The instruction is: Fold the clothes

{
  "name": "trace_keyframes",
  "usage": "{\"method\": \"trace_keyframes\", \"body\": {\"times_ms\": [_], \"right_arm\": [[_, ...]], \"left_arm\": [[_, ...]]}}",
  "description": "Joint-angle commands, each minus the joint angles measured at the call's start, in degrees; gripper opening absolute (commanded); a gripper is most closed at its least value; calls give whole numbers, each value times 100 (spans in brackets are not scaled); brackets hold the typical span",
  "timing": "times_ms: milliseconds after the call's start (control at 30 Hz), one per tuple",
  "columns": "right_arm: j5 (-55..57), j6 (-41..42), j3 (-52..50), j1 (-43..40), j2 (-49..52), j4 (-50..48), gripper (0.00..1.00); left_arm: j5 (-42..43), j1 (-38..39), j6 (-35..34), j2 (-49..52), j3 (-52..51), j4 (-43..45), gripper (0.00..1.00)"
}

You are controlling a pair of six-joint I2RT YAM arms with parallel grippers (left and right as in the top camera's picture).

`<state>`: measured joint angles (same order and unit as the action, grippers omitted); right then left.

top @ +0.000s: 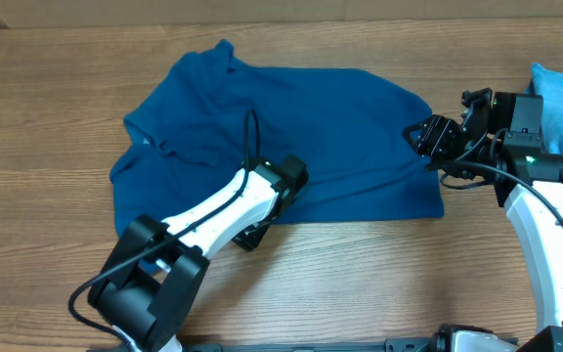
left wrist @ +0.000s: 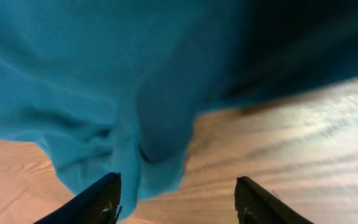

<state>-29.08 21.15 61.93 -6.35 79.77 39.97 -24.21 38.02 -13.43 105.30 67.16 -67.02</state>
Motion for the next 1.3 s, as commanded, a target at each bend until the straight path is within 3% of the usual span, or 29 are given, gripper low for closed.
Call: {"method": "trace_keyframes", "body": {"times_ms": [0, 1000, 1167, 1267], "right_arm": [[101, -42, 116, -15, -52, 7, 62], [122, -44, 116, -17, -52, 157, 62], [125, -46, 116, -15, -52, 184, 62], [127, -48, 116, -17, -52, 184, 62]], "left_arm": [[-439, -11, -271, 109, -31, 151, 59], [-796, -42, -201, 109, -262, 487, 16], [-887, -136, -201, 103, -251, 382, 5], [-990, -256, -205, 85, -203, 306, 4]]}}
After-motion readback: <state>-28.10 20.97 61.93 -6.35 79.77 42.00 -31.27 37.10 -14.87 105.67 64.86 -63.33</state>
